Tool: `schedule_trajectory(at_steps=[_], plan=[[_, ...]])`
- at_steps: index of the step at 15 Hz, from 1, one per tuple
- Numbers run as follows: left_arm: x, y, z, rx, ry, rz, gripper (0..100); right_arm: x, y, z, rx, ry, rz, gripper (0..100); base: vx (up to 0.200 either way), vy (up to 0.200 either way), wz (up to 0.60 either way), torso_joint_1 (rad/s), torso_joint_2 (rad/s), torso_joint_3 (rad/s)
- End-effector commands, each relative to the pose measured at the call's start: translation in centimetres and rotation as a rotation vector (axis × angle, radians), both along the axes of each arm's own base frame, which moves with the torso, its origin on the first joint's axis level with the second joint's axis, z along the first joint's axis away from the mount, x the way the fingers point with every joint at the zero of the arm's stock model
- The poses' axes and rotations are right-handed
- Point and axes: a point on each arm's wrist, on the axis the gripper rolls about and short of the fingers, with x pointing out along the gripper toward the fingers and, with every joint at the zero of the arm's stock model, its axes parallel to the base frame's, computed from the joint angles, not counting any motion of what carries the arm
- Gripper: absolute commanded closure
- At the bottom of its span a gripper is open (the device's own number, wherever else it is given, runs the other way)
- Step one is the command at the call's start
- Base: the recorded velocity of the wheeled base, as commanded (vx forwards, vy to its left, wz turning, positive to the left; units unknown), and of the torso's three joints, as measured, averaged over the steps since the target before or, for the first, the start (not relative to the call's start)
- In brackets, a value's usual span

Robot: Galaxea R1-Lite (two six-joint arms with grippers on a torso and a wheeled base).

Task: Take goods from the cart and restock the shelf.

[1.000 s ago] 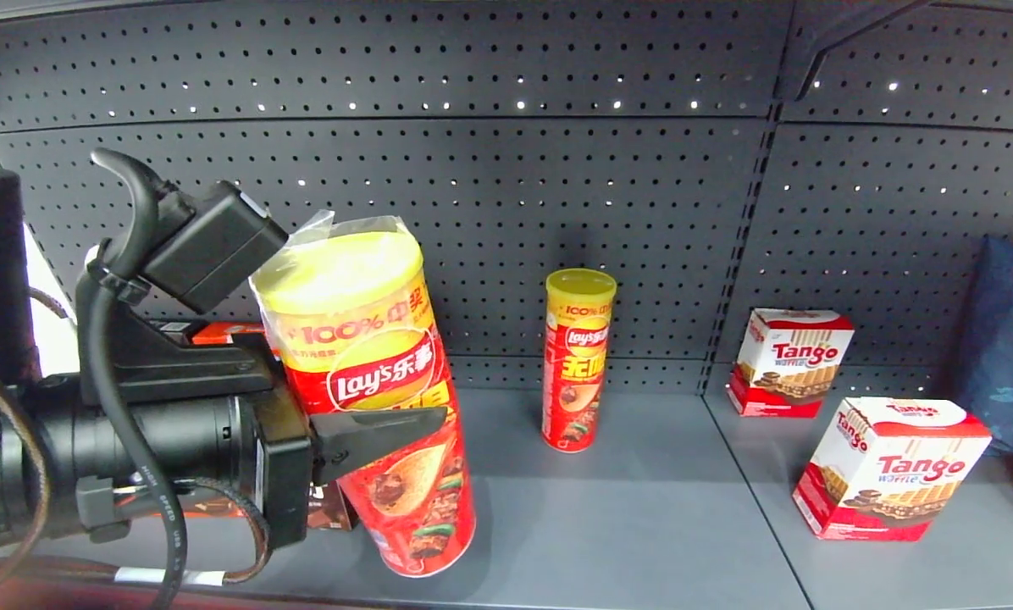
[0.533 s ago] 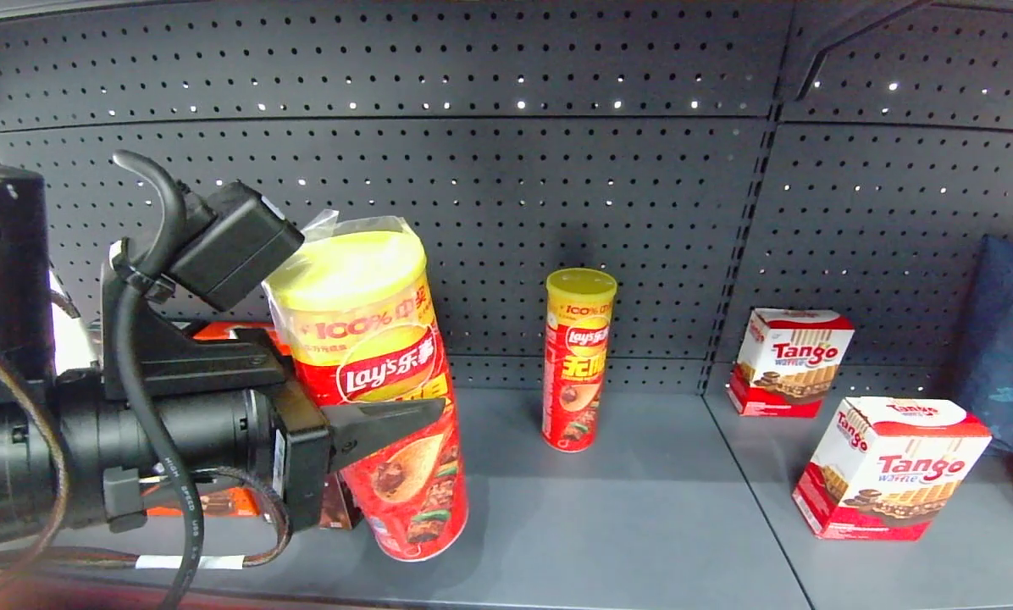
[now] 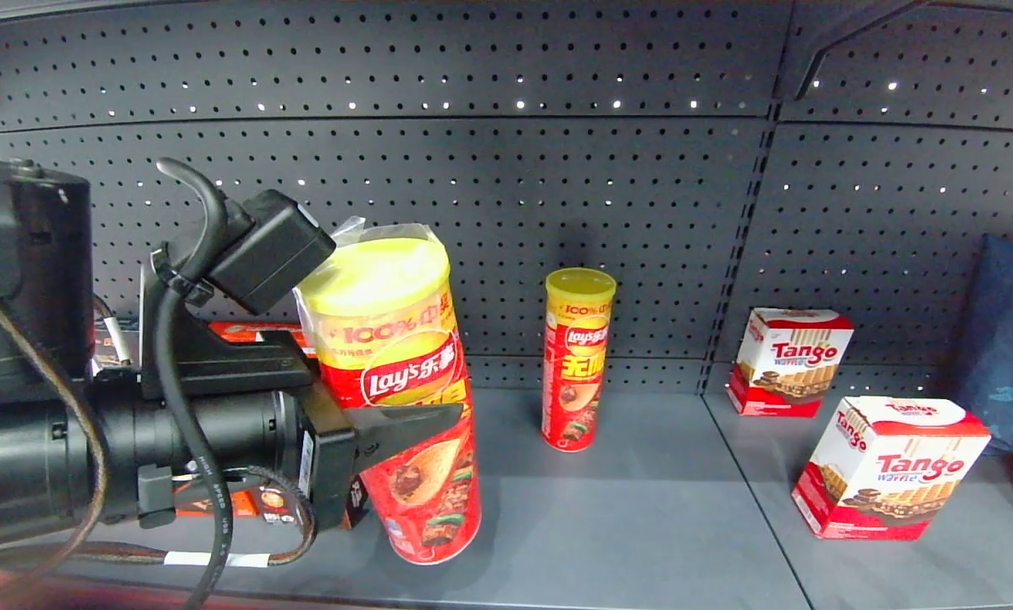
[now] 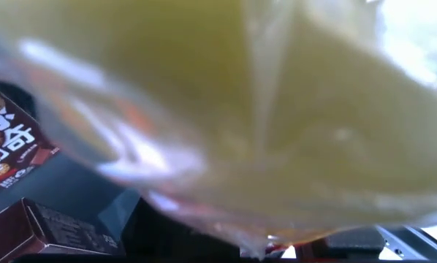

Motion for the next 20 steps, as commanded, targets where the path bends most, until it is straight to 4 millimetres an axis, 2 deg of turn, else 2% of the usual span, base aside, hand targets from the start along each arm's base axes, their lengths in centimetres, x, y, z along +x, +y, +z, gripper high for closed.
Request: schedule_trajectory(at_steps=[1, 2, 3, 5, 10, 12, 16, 18, 20], plan=[[0.3, -0.4, -0.3, 0.006, 0.008, -0.006, 100, 5.5, 3.3, 0.6, -0.063, 0.13, 0.115, 0, 0.0, 0.0, 0.0, 0.0, 0.0, 0.0], [0.4, -0.5, -0.2, 0.006, 0.008, -0.006, 100, 6.8, 4.3, 0.8, -0.07, 0.126, 0.14, 0, 0.0, 0.0, 0.0, 0.0, 0.0, 0.0], [0.5, -0.6, -0.2, 0.004, 0.007, -0.009, 100, 9.0, 5.9, 0.9, -0.071, 0.118, 0.177, 0, 0.0, 0.0, 0.0, 0.0, 0.0, 0.0], [0.5, -0.6, -0.2, 0.006, 0.009, -0.01, 100, 11.5, 7.3, 1.4, -0.088, 0.096, 0.235, 0, 0.0, 0.0, 0.0, 0.0, 0.0, 0.0], [-0.1, -1.2, -0.2, -0.007, 0.02, -0.084, 100, 15.9, 9.7, 1.8, -0.111, 0.123, 0.336, 0, 0.0, 0.0, 0.0, 0.0, 0.0, 0.0], [-0.1, -1.1, -0.3, -0.007, 0.02, -0.085, 100, 16.7, 10.2, 1.9, -0.11, 0.138, 0.373, 0, 0.0, 0.0, 0.0, 0.0, 0.0, 0.0], [0.0, -0.9, -0.3, -0.005, 0.026, -0.074, 100, 19.3, 11.1, 0.6, -0.16, 0.139, 0.444, 0, 0.0, 0.0, 0.0, 0.0, 0.0, 0.0], [0.0, -0.9, -0.3, -0.007, 0.027, -0.073, 100, 21.5, 10.3, -0.3, -0.198, 0.096, 0.552, 0, 0.0, 0.0, 0.0, 0.0, 0.0, 0.0], [0.2, -0.6, -0.3, -0.006, 0.029, -0.062, 100, 22.9, 9.9, -0.8, -0.206, 0.073, 0.594, 0, 0.0, 0.0, 0.0, 0.0, 0.0, 0.0]])
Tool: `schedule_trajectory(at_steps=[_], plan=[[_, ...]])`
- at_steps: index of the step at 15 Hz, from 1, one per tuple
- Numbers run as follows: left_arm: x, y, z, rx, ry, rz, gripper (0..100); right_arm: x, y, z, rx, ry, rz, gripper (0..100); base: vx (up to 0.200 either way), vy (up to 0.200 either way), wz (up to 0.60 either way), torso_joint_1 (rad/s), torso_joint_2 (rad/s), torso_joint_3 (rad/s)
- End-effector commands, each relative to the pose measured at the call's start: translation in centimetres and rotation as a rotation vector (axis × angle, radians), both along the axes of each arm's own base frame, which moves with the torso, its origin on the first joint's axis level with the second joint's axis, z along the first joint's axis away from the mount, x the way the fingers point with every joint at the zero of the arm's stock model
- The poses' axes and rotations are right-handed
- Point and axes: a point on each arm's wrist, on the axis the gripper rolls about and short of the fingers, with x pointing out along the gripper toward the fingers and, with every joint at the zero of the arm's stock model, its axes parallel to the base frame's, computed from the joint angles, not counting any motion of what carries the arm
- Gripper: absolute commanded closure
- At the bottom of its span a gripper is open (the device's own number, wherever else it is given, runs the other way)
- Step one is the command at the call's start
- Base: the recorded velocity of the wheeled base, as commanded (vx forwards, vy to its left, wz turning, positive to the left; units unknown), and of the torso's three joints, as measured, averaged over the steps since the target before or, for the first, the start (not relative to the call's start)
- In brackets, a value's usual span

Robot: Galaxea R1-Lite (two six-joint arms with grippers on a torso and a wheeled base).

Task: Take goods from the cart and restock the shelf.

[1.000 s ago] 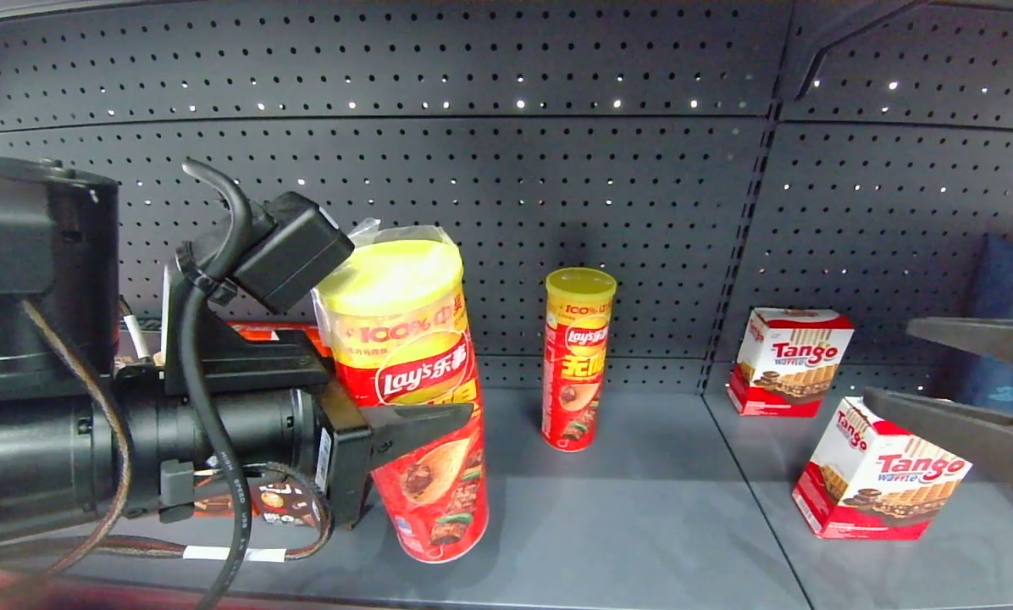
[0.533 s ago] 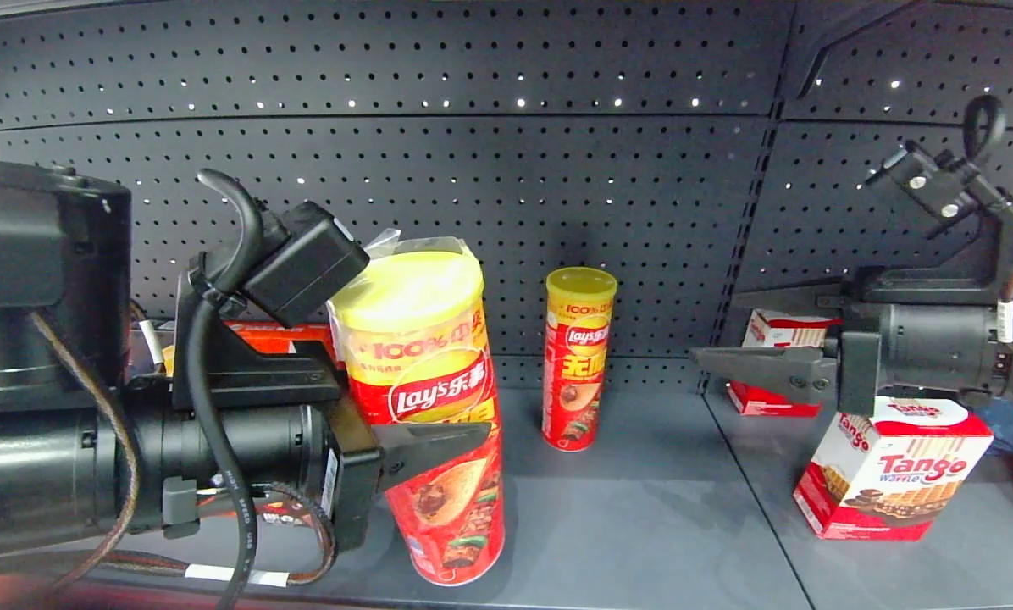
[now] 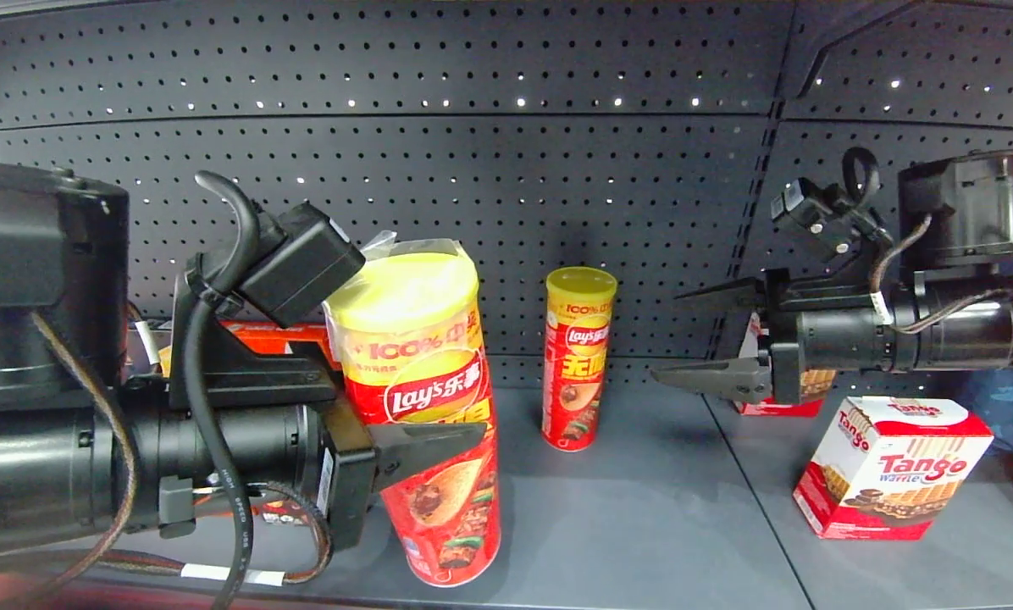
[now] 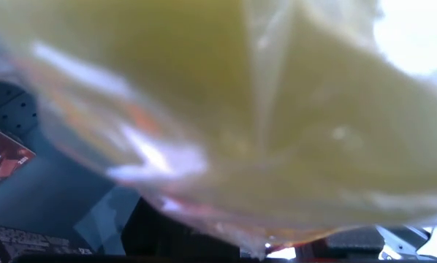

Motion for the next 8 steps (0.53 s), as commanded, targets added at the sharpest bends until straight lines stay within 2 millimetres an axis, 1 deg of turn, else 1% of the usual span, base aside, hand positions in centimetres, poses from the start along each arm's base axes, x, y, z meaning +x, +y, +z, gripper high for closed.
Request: schedule_trajectory(at_steps=[1, 3, 4, 5, 8], plan=[[0.2, 0.3, -0.1, 0.0, 0.004, 0.01, 100, 2.0, 0.0, -1.2, -0.012, 0.029, -0.009, 0, 0.0, 0.0, 0.0, 0.0, 0.0, 0.0], [0.3, 0.4, -0.1, -0.002, 0.007, 0.009, 100, 2.7, 0.3, -1.4, -0.011, 0.027, -0.004, 0, 0.0, 0.0, 0.0, 0.0, 0.0, 0.0], [0.3, 0.4, 0.0, -0.005, 0.002, 0.009, 100, 3.6, 0.9, -1.8, 0.002, 0.006, 0.014, 0, 0.0, 0.0, 0.0, 0.0, 0.0, 0.0], [0.4, 0.3, 0.1, -0.006, 0.001, 0.009, 100, 4.1, 1.2, -2.2, 0.004, 0.003, 0.015, 0, 0.0, 0.0, 0.0, 0.0, 0.0, 0.0], [0.4, 0.4, 0.0, -0.005, 0.002, 0.011, 100, 4.9, 1.8, -3.5, -0.008, 0.033, 0.024, 0, 0.0, 0.0, 0.0, 0.0, 0.0, 0.0]])
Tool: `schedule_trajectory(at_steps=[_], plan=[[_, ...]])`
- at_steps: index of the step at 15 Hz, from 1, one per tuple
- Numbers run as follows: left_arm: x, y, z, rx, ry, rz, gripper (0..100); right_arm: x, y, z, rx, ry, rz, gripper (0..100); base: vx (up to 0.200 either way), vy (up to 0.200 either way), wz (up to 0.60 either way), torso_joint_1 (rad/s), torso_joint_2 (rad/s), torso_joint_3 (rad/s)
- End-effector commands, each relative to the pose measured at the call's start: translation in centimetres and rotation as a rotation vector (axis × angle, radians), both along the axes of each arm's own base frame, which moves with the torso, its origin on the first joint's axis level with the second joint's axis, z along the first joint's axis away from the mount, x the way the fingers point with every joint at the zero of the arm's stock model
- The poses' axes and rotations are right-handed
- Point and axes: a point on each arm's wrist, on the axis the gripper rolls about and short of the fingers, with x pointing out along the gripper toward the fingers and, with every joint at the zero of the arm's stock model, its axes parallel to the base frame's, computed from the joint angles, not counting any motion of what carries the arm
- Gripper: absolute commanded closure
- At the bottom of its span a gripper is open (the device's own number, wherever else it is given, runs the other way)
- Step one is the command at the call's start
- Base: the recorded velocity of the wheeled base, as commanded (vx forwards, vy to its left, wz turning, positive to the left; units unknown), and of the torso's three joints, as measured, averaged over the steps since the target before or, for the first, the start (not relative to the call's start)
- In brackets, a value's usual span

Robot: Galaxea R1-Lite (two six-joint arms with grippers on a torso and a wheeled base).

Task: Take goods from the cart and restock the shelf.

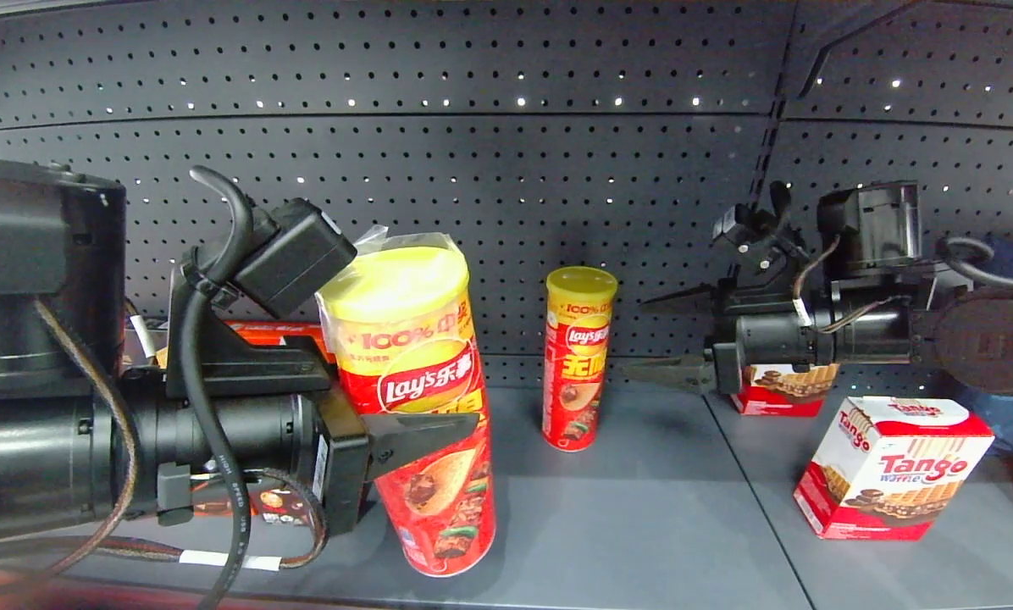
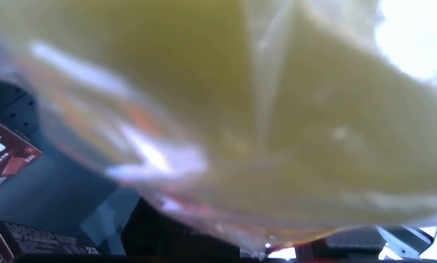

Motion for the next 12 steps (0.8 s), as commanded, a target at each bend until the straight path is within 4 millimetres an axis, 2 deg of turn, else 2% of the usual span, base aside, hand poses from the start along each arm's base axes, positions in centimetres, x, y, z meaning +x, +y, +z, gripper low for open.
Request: schedule_trajectory(at_steps=[1, 7, 12], plan=[[0.1, 0.1, -0.1, 0.003, 0.004, 0.007, 100, 0.9, 0.7, -1.4, -0.013, 0.036, 0.011, 0, 0.0, 0.0, 0.0, 0.0, 0.0, 0.0], [0.1, 0.3, -0.2, -0.001, 0.009, -0.003, 100, 3.3, 2.3, -2.7, -0.012, 0.054, 0.034, 0, 0.0, 0.0, 0.0, 0.0, 0.0, 0.0], [0.2, 0.4, 0.0, -0.005, 0.007, 0.004, 100, 4.9, 2.9, -4.7, -0.017, 0.073, 0.033, 0, 0.0, 0.0, 0.0, 0.0, 0.0, 0.0]])
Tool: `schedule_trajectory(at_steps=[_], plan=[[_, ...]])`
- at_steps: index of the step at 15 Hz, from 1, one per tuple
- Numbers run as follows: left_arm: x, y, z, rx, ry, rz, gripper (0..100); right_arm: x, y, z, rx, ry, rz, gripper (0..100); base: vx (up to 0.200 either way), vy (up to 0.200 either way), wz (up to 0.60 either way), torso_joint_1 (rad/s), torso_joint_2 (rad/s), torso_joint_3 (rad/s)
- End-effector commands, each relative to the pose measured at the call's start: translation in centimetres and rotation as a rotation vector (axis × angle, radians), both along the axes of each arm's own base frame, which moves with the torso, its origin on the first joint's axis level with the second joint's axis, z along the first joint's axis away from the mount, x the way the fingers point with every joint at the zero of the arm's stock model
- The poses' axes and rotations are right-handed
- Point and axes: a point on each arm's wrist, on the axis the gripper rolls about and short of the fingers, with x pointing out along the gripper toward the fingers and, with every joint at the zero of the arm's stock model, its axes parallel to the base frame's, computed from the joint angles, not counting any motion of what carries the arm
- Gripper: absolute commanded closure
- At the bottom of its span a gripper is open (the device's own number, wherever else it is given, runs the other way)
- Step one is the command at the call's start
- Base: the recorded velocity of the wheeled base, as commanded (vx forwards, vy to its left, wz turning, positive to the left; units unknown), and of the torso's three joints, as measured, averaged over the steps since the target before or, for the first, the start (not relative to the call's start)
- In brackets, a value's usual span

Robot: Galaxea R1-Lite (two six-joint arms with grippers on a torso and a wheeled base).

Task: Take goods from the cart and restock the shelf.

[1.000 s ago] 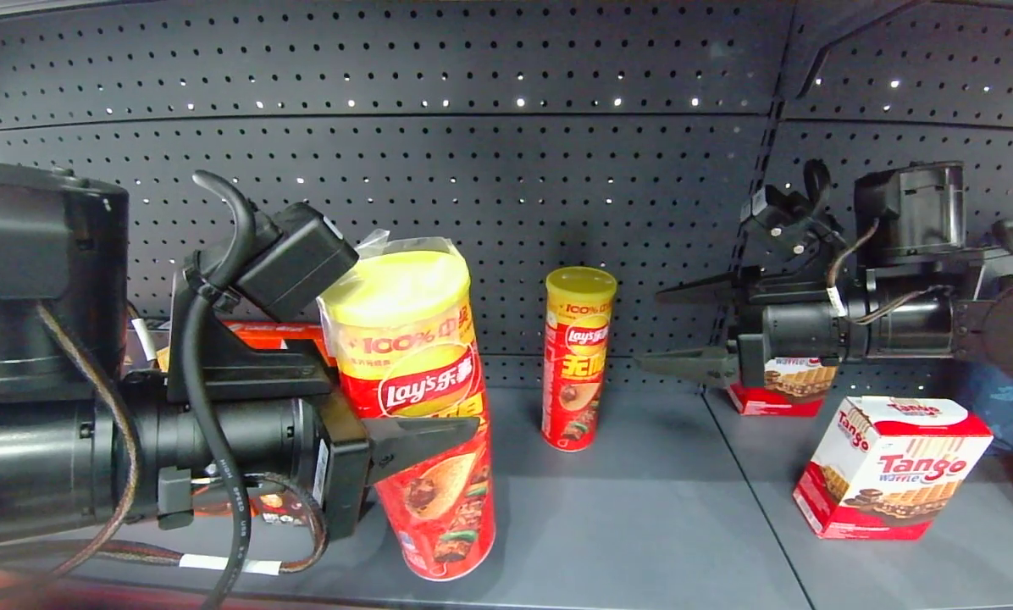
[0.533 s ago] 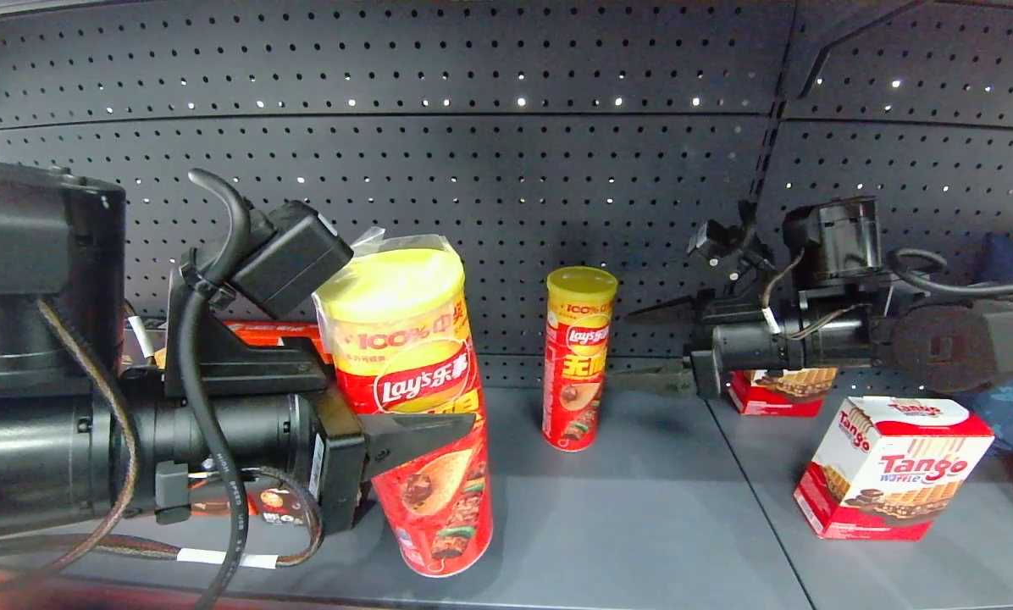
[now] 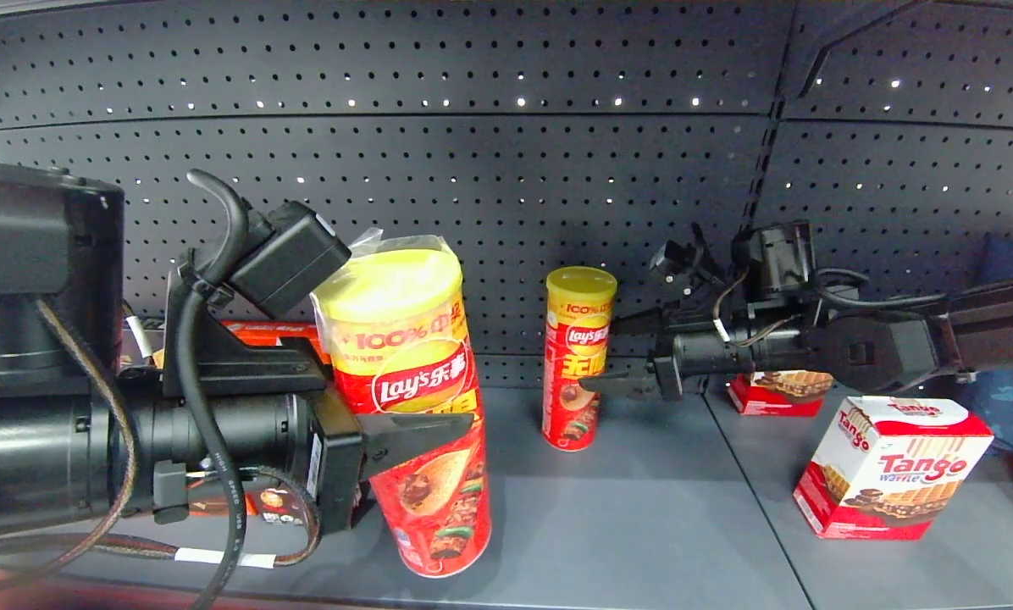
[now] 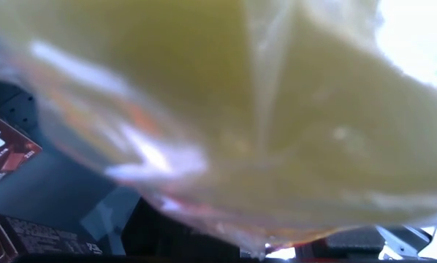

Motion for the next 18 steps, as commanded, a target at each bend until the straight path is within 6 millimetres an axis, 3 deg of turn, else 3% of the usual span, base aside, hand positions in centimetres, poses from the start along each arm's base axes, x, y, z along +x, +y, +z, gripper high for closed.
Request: schedule_trajectory(at_steps=[1, 15, 16, 18], plan=[[0.1, 0.1, 0.1, -0.002, -0.002, 0.006, 100, 0.7, 0.3, -1.5, -0.008, 0.031, -0.001, 0, 0.0, 0.0, 0.0, 0.0, 0.0, 0.0], [0.2, 0.3, -0.2, 0.004, 0.007, 0.016, 100, 2.7, 3.3, -4.7, -0.008, 0.081, 0.051, 0, 0.0, 0.0, 0.0, 0.0, 0.0, 0.0], [0.2, 0.3, -0.2, 0.004, 0.007, 0.016, 100, 2.8, 3.4, -4.9, -0.005, 0.075, 0.053, 100, 0.0, 0.0, 0.0, 0.0, 0.0, 0.0], [0.3, 0.5, -0.2, 0.004, 0.007, 0.026, 100, 2.8, 3.5, -5.1, -0.001, 0.069, 0.047, 100, 0.0, 0.0, 0.0, 0.0, 0.0, 0.0]])
